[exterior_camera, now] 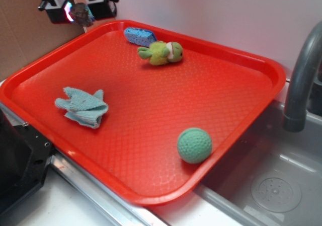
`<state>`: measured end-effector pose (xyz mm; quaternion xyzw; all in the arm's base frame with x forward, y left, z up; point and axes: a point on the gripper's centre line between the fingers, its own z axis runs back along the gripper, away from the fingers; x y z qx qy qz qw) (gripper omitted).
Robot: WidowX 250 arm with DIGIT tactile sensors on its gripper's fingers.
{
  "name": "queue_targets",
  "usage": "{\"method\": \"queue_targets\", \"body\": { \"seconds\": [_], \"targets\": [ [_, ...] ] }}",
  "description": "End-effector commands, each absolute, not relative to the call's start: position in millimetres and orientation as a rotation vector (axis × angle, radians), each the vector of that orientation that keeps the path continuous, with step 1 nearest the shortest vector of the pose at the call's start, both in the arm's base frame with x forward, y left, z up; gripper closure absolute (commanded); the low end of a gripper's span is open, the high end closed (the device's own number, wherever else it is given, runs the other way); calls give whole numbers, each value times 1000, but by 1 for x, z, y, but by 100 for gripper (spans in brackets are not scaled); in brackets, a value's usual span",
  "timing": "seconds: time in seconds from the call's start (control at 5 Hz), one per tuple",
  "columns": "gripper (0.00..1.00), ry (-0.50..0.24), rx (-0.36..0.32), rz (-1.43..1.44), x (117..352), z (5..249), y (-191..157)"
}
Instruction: Grab the rock.
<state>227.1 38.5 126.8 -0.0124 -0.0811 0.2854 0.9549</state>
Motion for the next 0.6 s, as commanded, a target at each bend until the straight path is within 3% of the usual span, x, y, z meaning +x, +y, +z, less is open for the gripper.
{"method": "queue_targets", "body": {
  "seconds": [0.0,0.2,0.4],
  "targets": [
    [100,-195,-81,74,232,178,17],
    [100,-199,-57,-180,228,193,10],
    [100,-173,-40,-185,229,194,16]
  ]
}}
